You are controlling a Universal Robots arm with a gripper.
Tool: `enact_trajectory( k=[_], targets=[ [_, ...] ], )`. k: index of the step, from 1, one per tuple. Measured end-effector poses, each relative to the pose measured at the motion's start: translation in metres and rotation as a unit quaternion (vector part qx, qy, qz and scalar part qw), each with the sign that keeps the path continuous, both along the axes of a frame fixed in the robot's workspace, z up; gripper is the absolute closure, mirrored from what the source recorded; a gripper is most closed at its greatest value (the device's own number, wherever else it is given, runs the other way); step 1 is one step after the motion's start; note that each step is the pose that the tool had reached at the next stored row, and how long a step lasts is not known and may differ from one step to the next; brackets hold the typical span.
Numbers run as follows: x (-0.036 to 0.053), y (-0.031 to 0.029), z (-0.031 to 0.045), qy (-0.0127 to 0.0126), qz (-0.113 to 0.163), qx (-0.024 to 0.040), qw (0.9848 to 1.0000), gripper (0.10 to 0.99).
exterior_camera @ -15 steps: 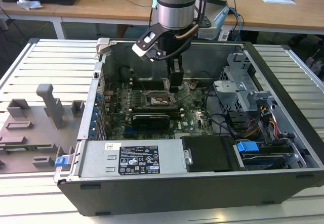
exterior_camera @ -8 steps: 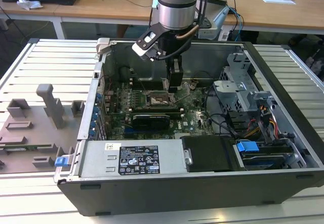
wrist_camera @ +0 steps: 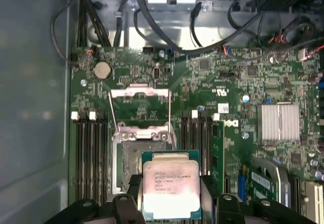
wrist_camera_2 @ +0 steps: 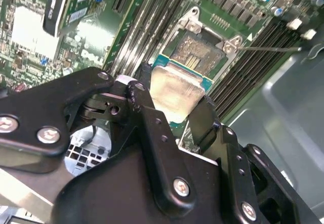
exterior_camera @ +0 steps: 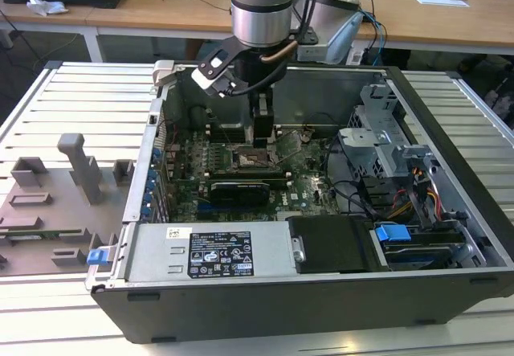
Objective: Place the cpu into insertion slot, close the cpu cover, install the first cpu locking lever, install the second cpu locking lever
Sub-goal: 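Place the cpu into insertion slot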
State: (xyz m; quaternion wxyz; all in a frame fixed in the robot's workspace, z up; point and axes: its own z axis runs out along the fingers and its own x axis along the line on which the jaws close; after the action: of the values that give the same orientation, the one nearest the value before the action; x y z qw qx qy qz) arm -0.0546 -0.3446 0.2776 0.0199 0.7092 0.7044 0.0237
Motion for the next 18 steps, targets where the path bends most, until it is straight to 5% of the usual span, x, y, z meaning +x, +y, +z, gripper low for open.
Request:
enact_trajectory(
  k=[5,10,18],
  targets=[
    [-0.0009,0.0081,-0.0004,-0.0001,0.000,-0.0017,1.0000,0.545],
    [-0.0010,0.0326,-0.0012,0.0000,0.000,-0.0017,1.0000,0.545],
    [-0.0021,0.0337,-0.0158,0.0000,0.000,-0.0017,1.0000,0.545]
  ],
)
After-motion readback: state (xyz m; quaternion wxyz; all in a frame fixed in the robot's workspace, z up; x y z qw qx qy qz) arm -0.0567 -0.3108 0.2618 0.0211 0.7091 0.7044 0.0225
